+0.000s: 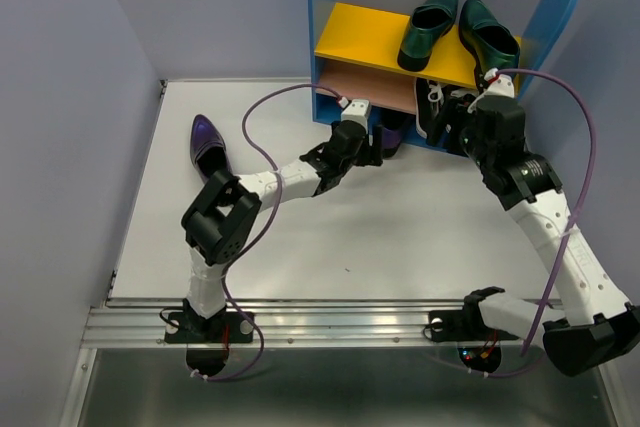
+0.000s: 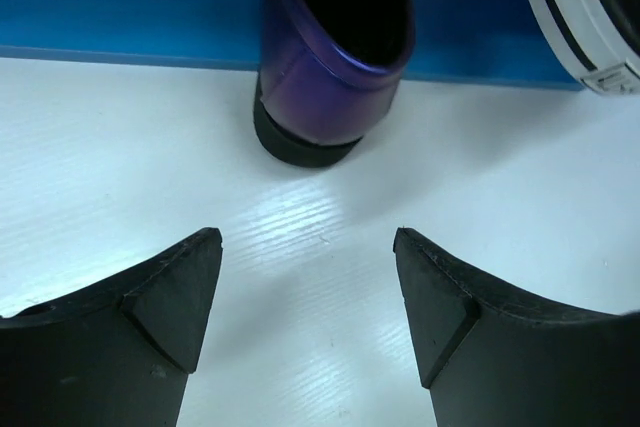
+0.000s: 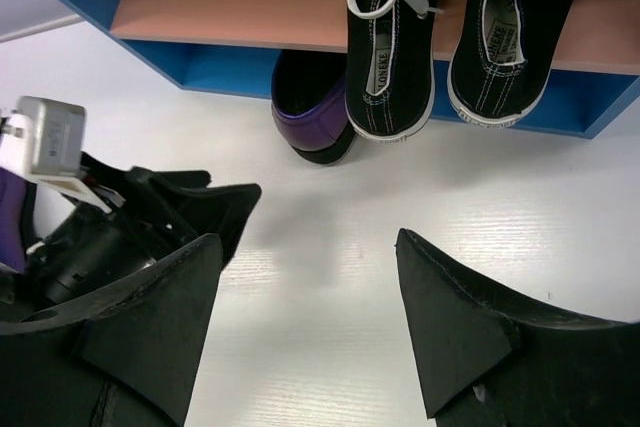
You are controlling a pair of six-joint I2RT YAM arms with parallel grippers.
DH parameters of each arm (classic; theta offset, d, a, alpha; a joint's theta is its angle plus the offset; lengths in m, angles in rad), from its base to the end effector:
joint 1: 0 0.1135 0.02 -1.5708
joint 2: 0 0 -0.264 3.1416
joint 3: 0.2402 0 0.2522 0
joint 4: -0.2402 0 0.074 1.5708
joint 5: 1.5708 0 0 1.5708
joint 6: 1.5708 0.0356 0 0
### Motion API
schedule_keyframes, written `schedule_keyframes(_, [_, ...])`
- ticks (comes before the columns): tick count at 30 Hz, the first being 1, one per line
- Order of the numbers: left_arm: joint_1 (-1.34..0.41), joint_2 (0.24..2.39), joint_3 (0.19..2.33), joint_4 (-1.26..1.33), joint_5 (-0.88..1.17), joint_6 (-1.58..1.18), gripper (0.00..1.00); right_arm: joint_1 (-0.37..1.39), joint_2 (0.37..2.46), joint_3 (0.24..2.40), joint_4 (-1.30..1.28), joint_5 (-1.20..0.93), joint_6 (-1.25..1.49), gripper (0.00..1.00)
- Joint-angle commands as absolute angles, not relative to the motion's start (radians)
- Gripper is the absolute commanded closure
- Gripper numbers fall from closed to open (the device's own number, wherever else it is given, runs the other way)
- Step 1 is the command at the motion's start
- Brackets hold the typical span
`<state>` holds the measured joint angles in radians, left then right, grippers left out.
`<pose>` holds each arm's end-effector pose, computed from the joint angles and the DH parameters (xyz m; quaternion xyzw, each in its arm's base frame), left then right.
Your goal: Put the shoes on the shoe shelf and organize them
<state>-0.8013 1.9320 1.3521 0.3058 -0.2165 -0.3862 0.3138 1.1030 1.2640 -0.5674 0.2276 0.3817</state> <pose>0.3226 -0.3221 0.2470 0.0995 0.7889 -0.2645 0.5458 0.2241 0.0643 0.4047 0.0906 0.8273 0.0970 0.5459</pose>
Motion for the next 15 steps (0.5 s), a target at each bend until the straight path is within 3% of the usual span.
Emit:
schedule_keyframes(1, [-0.816, 1.934, 1.359, 0.362, -0.117, -0.333, 0.20, 0.310, 1.078, 1.270, -0.517, 0.219, 0.380, 0.24])
schedule_keyframes(15, [-0.818, 2.146, 1.629, 0.334, -0.048, -0.284, 0.21, 0.310, 1.078, 1.293, -0.532, 0.219, 0.380, 0.23])
